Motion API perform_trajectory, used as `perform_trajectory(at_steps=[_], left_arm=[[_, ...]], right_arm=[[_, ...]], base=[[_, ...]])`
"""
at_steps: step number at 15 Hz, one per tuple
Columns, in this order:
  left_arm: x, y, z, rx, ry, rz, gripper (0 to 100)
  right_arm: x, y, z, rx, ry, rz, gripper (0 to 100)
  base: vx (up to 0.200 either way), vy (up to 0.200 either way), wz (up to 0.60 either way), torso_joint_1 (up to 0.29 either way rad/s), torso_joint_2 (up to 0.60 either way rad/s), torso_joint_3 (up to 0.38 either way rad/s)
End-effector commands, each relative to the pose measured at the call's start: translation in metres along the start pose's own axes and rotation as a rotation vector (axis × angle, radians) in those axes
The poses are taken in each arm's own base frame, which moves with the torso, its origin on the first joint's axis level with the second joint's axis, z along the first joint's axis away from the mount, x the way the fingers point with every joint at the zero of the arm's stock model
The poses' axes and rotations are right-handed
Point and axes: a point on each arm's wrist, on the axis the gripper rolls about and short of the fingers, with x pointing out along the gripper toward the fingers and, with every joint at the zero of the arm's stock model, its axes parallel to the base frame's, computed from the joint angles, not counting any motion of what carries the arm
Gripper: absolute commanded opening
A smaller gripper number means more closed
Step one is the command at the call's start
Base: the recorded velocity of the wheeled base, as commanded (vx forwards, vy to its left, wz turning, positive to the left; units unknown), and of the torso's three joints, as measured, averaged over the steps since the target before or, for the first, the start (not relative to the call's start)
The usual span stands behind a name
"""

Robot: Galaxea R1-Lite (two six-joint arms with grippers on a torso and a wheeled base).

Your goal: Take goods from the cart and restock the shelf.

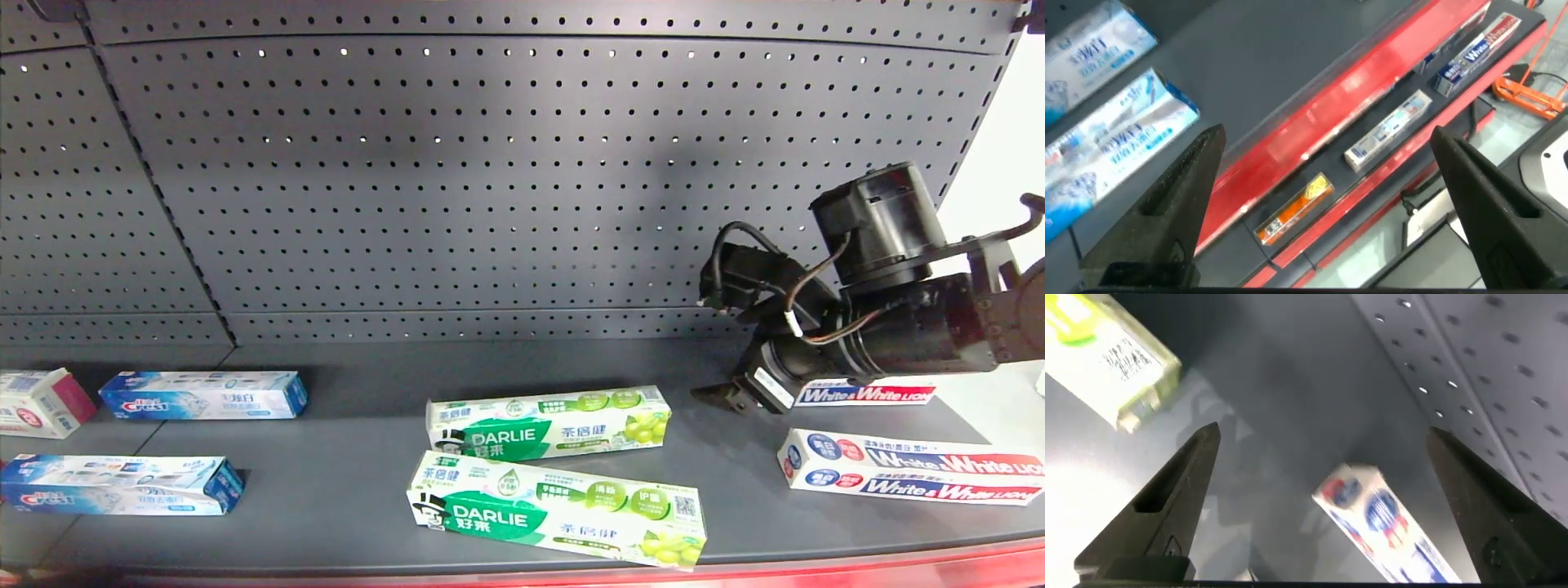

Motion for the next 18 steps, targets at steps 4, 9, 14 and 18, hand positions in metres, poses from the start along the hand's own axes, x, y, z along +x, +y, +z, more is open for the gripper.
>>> perform_trajectory(at_steps=[4, 9, 14, 18], left_arm=[[0.008, 0.006, 0.005, -0.011, 0.044, 0.000, 100], [0.019, 0.023, 0.032, -0.009, 0.066, 0.017, 100], [0.059, 0.043, 0.093, 0.100, 0.093, 0.106, 100], [0.093, 0.045, 0.122, 0.134, 0.106, 0.053, 100]], right_arm=[[-0.063, 0.011, -0.007, -0.019, -0.119, -0.001, 100], [-0.058, 0.022, -0.012, -0.040, -0.111, 0.052, 100], [-0.050, 0.022, -0.019, -0.031, -0.087, 0.065, 100], [-0.048, 0.022, -0.024, -0.026, -0.069, 0.067, 100]], base=[[0.000, 0.000, 0.00, 0.000, 0.00, 0.000], [0.000, 0.000, 0.00, 0.000, 0.00, 0.000], [0.000, 0.000, 0.00, 0.000, 0.00, 0.000], [0.000, 0.000, 0.00, 0.000, 0.00, 0.000]])
